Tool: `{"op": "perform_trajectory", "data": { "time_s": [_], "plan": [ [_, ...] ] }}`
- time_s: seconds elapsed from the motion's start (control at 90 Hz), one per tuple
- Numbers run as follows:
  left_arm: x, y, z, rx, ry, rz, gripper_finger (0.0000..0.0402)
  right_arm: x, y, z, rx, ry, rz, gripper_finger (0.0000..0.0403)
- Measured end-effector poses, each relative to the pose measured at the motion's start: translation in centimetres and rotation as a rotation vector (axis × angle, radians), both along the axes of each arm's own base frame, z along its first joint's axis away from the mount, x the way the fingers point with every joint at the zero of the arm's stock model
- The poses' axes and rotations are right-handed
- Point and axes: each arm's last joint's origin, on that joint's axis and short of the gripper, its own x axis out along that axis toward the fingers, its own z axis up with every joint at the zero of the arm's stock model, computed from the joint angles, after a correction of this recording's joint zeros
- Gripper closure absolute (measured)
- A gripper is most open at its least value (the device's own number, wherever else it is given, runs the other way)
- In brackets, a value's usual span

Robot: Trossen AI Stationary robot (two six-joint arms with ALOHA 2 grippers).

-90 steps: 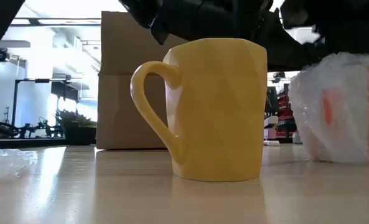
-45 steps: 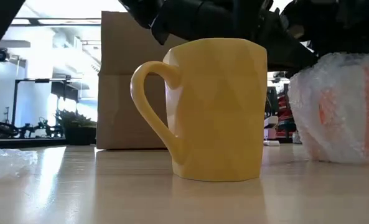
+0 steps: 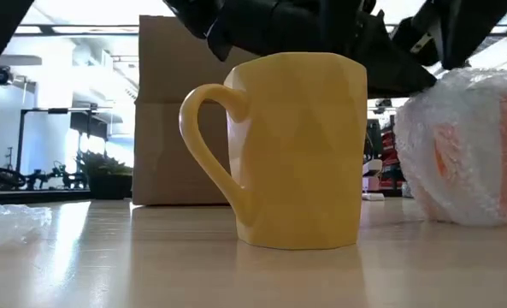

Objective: Wrap mug
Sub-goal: Wrap the orange mug in the right transparent bubble wrap

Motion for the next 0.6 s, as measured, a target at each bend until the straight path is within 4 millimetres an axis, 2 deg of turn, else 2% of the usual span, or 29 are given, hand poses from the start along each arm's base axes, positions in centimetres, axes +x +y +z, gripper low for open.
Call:
{"op": "perform_trajectory", "data": {
  "time_s": [0.156, 0.333, 0.511, 0.6],
  "plan": [
    [0.0, 0.0, 0.0, 0.000, 0.000, 0.001, 0.0402, -0.3, -0.1, -2.7, -0.017, 0.071, -0.023, 0.0403],
    [0.0, 0.0, 0.0, 0.001, -0.002, 0.004, 0.0402, -0.4, -0.6, -5.3, -0.115, 0.127, -0.057, 0.0403],
    [0.1, 0.0, 0.1, -0.001, -0.016, 0.004, 0.0402, 0.1, -0.5, -7.0, -0.141, 0.154, -0.054, 0.0403],
    [0.1, -0.1, 0.2, -0.004, -0.024, 0.001, 0.0402, 0.3, -0.4, -7.3, -0.152, 0.159, -0.039, 0.0403]
  ]
}}
